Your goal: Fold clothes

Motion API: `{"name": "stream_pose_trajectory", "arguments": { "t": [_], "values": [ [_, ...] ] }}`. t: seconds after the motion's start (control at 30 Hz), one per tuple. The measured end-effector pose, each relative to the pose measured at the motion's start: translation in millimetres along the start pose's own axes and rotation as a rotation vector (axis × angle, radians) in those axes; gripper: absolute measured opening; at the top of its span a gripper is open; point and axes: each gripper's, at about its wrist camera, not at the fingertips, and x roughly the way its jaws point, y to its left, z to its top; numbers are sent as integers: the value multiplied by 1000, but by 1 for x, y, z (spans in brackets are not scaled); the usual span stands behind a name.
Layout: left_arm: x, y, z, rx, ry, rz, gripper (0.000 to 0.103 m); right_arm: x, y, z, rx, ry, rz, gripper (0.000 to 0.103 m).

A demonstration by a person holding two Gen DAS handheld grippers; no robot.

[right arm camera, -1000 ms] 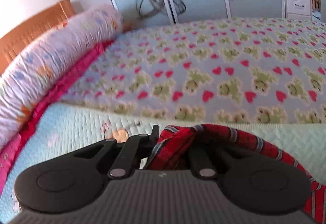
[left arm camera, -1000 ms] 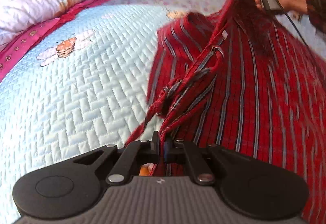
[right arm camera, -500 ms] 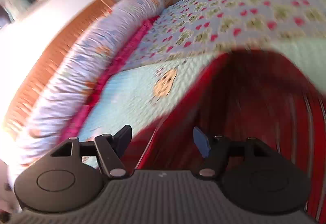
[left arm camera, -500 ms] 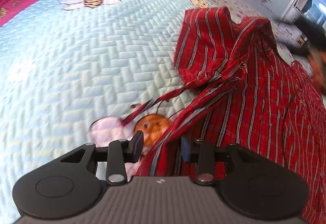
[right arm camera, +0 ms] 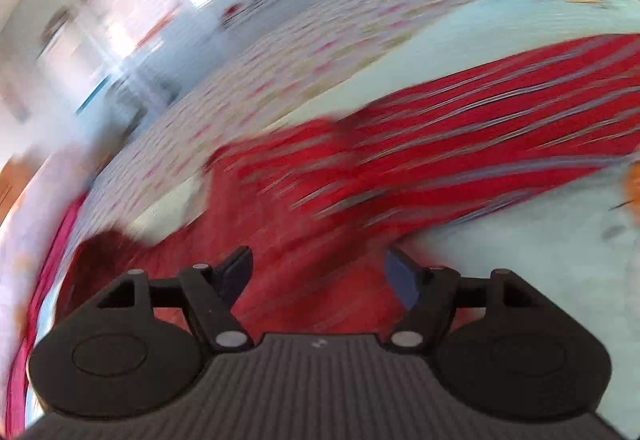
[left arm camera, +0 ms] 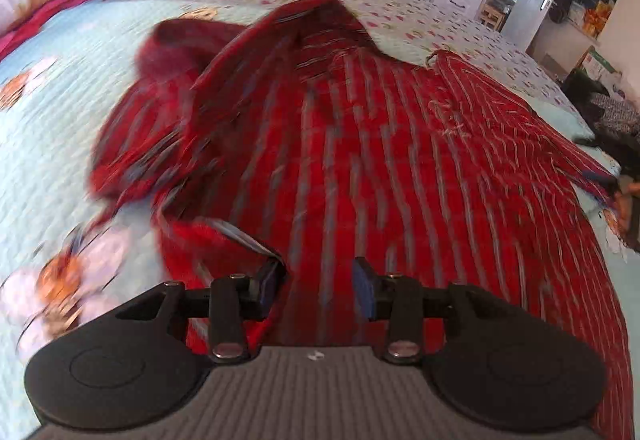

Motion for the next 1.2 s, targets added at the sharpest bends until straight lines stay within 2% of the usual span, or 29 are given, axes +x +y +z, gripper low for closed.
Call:
{"name": "stream_pose_trajectory", "arguments": {
  "t": [0.07, 0.13, 0.17, 0.23, 0.27, 0.33, 0.4, 0.5, 0.53, 0.7, 0.83, 1.0, 1.1, 1.13, 1.17, 1.2],
  "values": [
    [15, -6, 20, -37, 4, 53, 43, 6, -33, 10, 116, 9, -6, 77],
    [16, -10, 32, -62, -43, 126, 43, 15, -66, 11, 266, 42, 39, 78],
    [12, -16, 34, -65, -83, 234, 43, 22, -76, 9, 321, 55, 75, 79],
    [4, -22, 32, -82, -150, 495, 51, 41, -82, 4, 361, 70, 150, 80],
    [-2, -23, 29, -102, -168, 588, 57, 50, -85, 2, 377, 77, 187, 82],
    [-15, -24, 20, -159, -198, 630, 57, 58, -87, -1, 393, 26, 230, 84],
    [-22, -37, 12, -159, -220, 594, 57, 58, -93, -3, 439, -40, 246, 82],
    [-14, -71, 6, -56, -236, 531, 62, 45, -110, -6, 526, -143, 211, 80],
    [-6, -79, 6, -26, -221, 497, 62, 41, -116, -8, 556, -177, 198, 80],
    [33, -107, 2, -25, -89, 343, 62, 8, -172, -2, 656, -322, 119, 76],
    [56, -148, -17, 31, -63, 268, 62, -7, -225, 25, 714, -446, 27, 73],
    [72, -205, -28, 138, -60, 169, 62, 5, -258, 71, 630, -435, -10, 81],
    [84, -246, -28, 226, -84, 129, 62, 7, -277, 88, 631, -399, 5, 81],
    [90, -261, -26, 257, -95, 123, 62, 9, -279, 94, 613, -376, 2, 79],
    [98, -279, -21, 298, -109, 111, 62, 11, -280, 99, 588, -349, -4, 72],
    [104, -297, -16, 327, -122, 106, 62, 13, -281, 105, 563, -322, -10, 54]
  ]
}}
